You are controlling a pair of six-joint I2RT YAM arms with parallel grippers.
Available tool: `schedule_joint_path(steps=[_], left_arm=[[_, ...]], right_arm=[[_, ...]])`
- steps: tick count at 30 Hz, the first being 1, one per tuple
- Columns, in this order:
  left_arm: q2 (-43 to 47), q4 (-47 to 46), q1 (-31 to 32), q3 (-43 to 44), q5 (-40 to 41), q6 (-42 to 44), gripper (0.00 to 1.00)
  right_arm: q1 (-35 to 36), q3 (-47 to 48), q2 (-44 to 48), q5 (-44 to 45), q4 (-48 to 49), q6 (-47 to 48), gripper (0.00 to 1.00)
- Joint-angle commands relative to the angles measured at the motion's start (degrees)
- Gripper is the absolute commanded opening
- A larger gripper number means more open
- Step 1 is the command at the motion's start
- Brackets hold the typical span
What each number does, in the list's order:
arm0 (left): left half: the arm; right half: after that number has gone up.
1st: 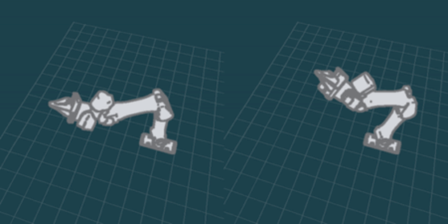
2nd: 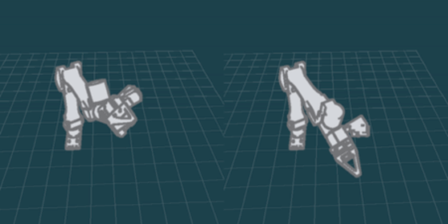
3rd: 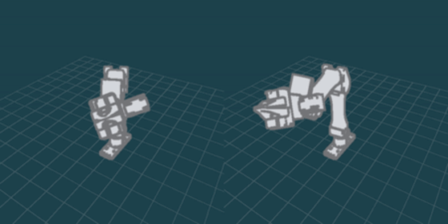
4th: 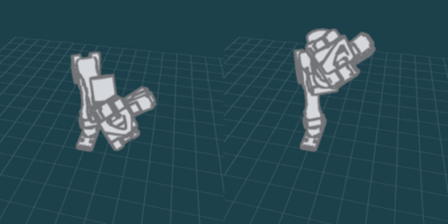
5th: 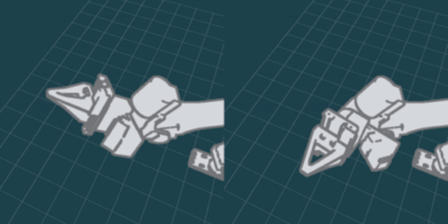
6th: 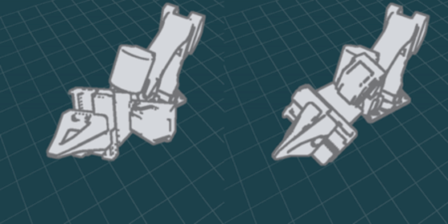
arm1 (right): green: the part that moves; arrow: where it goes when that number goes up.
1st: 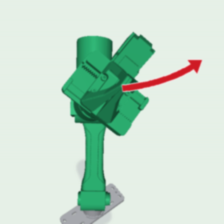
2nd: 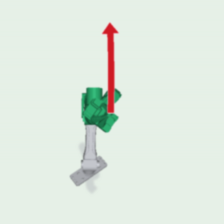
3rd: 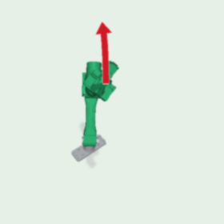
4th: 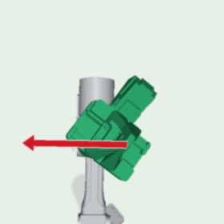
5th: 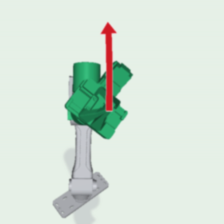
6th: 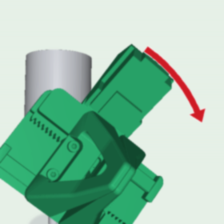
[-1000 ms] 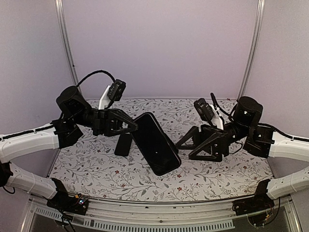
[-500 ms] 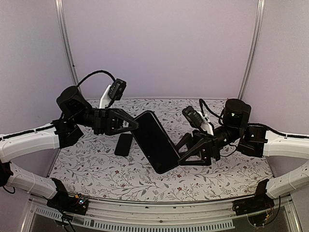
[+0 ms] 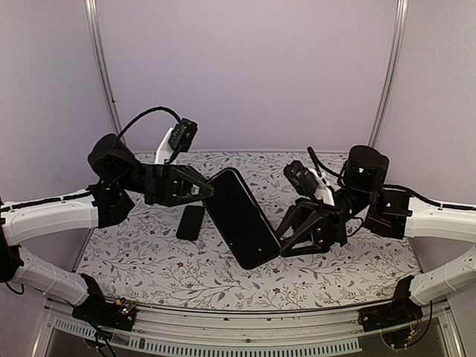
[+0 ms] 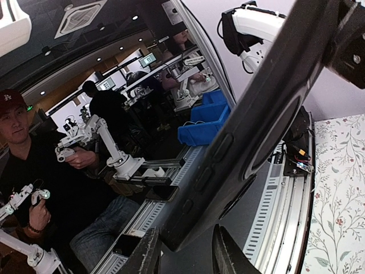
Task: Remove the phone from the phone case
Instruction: Remove the bottom right corner of the phone case from the phone.
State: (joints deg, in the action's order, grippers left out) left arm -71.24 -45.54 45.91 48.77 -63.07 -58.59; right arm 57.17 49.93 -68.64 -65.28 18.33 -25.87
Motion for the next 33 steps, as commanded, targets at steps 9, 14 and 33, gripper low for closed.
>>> schedule_joint_path(steps=[9, 14, 33], left_arm=[[0.21, 0.4, 5.5, 5.04, -0.12, 2.01, 0.0], [1.26, 1.13, 5.59, 4.99, 0.4, 2.75, 0.0], [0.33, 0.52, 8.67, 5.46, -0.43, -2.2, 0.0]], right_arm=[[0.57, 5.48, -4.52, 2.83, -1.82, 2.8, 0.27], [0.58, 5.28, -4.2, 9.12, -7.64, 5.14, 0.17], [-2.44, 15.53, -5.44, 32.7, -27.63, 22.07, 0.0]])
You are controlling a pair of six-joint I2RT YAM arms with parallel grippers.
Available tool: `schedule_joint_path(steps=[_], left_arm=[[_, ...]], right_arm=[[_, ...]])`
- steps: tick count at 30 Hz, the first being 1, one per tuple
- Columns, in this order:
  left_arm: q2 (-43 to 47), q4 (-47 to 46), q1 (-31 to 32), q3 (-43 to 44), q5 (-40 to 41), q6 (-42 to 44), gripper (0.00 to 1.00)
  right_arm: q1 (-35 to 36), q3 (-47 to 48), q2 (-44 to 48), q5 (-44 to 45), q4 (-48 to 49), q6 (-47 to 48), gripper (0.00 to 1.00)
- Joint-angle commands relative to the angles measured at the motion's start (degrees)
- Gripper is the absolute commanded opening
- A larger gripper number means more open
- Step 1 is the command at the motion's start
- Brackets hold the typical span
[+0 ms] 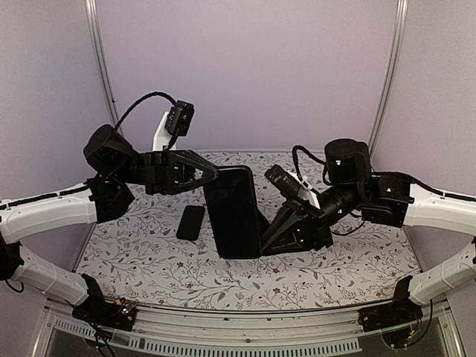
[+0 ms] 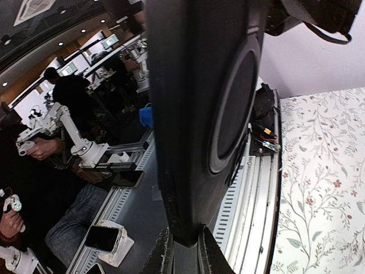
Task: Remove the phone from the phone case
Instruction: Remove the bottom right corner of the phone case from the phone, then pass from the left arm to the right
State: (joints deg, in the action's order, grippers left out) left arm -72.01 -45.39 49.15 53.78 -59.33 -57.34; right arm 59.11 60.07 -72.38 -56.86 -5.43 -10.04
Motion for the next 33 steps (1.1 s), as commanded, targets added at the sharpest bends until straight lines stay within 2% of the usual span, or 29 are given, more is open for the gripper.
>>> schedule_joint_path(steps=[1, 8, 21, 26, 29, 31, 32, 33], left_arm=[[1.42, 0.74, 5.45, 0.08, -3.92, -3.37, 0.0], [1.82, -0.48, 5.44, -1.52, -3.68, -5.42, 0.0], [-0.85, -3.58, 5.38, -3.37, -6.44, -9.97, 0.0], [-0.81, -3.92, 5.27, -3.68, -5.76, -10.01, 0.0], [-0.77, -1.23, 4.92, -3.34, -3.87, -7.52, 0.0], [-0.56, 1.62, 4.25, -3.33, -1.9, -5.11, 0.0], [-0.32, 3.47, 3.76, -3.33, -0.86, -3.65, 0.0], [-0.06, 5.8, 3.11, -3.33, 0.54, -1.84, 0.0]], right_arm=[[-4.6, 6.03, -1.92, 25.89, -4.89, 7.65, 0.0], [-4.88, 10.92, -3.12, 35.25, -12.11, 15.03, 0.0], [-4.86, 20.16, -3.44, 35.46, -22.51, 31.67, 0.0], [-5.01, 20.25, -3.54, 47.5, -23.03, 35.4, 0.0], [-5.48, 20.65, -4.15, 51.58, -22.2, 33.88, 0.0], [-6.56, 20.34, -4.01, 51.78, -21.26, 30.45, 0.08], [-7.53, 19.96, -3.72, 50.69, -20.95, 26.74, 0.26], [-8.46, 19.36, -3.34, 49.97, -20.64, 23.18, 0.38]])
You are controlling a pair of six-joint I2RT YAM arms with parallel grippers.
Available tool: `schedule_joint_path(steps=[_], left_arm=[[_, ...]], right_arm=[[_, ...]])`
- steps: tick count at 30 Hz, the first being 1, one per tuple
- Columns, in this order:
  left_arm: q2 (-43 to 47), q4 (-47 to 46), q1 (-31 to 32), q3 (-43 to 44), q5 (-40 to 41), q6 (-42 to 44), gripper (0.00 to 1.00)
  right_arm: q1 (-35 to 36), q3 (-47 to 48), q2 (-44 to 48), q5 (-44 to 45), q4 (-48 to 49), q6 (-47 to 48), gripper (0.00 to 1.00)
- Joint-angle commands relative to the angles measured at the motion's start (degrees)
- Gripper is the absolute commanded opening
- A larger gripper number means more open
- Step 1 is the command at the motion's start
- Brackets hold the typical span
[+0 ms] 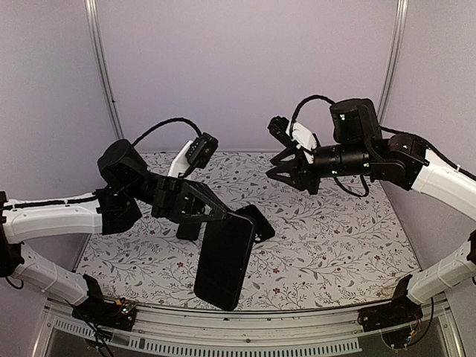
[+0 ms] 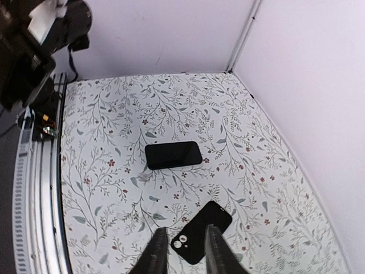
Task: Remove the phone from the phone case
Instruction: Pass from the left arm to the right
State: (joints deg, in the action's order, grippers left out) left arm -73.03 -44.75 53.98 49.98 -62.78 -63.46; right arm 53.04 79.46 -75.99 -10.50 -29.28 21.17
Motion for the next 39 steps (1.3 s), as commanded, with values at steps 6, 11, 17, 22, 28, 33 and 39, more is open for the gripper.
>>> schedule_joint_path(steps=[6, 11, 17, 22, 28, 33, 39], left_arm=[[0.96, 12.35, -5.93, -0.01, 8.07, 12.5, 0.0], [-1.84, 15.3, -7.22, 2.64, 9.05, 17.17, 0.0], [-4.28, 14.73, -7.22, 4.6, 9.96, 17.93, 0.0], [-5.35, 15.79, -7.22, 6.3, 10.91, 18.55, 0.0], [-6.43, 15.47, -7.22, 6.99, 11.26, 18.5, 0.0], [-7.84, 17.4, -7.22, 8.25, 10.74, 19.92, 0.0], [-8.84, 21.1, -7.22, 9.97, 9.52, 22.94, 0.0]], right_arm=[[-7.74, -7.04, 3.53, -21.18, 2.81, -24.48, 0.95], [-7.78, -10.51, 5.58, -34.06, 4.68, -29.27, 0.99], [-7.73, -12.37, 6.4, -42.08, 12.46, -33.28, 0.99], [-7.24, -10.61, 3.16, -43.07, 14.51, -35.25, 0.98], [-4.37, -7.76, -3.09, -41.33, 14.08, -35.63, 0.91], [-3.44, -6.96, -5.53, -42.57, 15.5, -35.6, 0.63], [-3.48, -6.66, -6.6, -42.58, 15.99, -35.9, 0.35]])
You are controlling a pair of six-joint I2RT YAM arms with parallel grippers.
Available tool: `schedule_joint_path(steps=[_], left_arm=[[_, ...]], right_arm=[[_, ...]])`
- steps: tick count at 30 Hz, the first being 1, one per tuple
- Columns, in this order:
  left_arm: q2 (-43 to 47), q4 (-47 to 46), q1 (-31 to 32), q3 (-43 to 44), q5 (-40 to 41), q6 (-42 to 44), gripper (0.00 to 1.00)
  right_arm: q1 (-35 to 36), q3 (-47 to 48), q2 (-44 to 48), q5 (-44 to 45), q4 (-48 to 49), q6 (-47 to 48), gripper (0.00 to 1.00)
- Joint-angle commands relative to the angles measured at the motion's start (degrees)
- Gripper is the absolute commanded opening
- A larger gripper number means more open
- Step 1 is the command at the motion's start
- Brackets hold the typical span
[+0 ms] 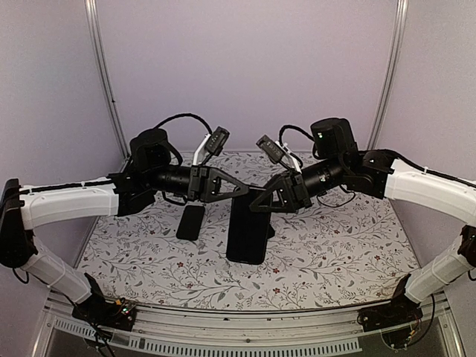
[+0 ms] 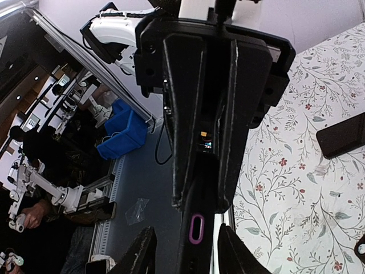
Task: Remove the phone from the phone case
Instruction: Pass from the left arm to the right, then remove the phone from the bottom left corner of the phone case.
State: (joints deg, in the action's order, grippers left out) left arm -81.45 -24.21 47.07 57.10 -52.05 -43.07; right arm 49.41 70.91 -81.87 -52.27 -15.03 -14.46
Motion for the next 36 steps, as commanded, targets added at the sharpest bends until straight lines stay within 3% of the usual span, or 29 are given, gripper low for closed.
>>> schedule_joint_path(steps=[1, 4, 8, 13, 14, 17, 18, 23, 26, 31, 36], left_arm=[[-0.53, 1.22, -0.31, 2.98, -1.4, 3.12, 0.0], [-0.8, 2.43, -0.27, 3.17, -2.2, 4.43, 0.0], [-0.99, 3.36, -0.22, 3.42, -2.78, 5.8, 0.0], [-0.52, 5.71, -0.22, 4.9, -2.47, 7.43, 0.0], [-0.34, 6.4, -0.3, 5.23, -2.33, 7.73, 0.07], [0.67, 7.82, -0.63, 5.78, -1.12, 8.68, 0.59], [1.21, 7.62, -0.8, 5.57, -0.67, 8.7, 0.7], [5.33, 5.14, -3.29, 3.19, 1.53, 7.88, 0.96], [9.12, 5.58, -4.99, 0.18, 4.43, 10.75, 0.99], [14.07, 1.03, -7.75, -6.73, 4.2, 12.08, 0.97], [15.35, -15.17, -9.92, -13.66, -2.66, 4.85, 0.87]], right_arm=[[0.1, 1.87, -0.85, -0.88, 1.86, -0.58, 0.33], [0.12, 1.94, -1.34, -1.3, 2.52, -1.19, 0.27], [0.06, 2.15, -2.18, -1.78, 2.98, -2.77, 0.01], [-0.01, 1.73, -2.27, -1.97, 2.27, -3.12, 0.0], [0.03, 1.81, -2.13, -1.88, 2.09, -3.18, 0.0], [-0.21, 2.12, -1.44, -1.04, 1.35, -3.42, 0.0], [-0.39, 2.12, -1.14, -0.78, 1.21, -3.83, 0.0], [-1.7, 2.55, 0.72, 1.31, 0.7, -5.66, 0.0], [-2.39, 3.8, 1.9, 5.16, 0.97, -8.57, 0.0], [-3.44, 6.62, 3.66, 7.03, 5.16, -13.89, 0.0], [-4.14, 9.94, 4.05, 5.16, 10.7, -18.14, 0.0]])
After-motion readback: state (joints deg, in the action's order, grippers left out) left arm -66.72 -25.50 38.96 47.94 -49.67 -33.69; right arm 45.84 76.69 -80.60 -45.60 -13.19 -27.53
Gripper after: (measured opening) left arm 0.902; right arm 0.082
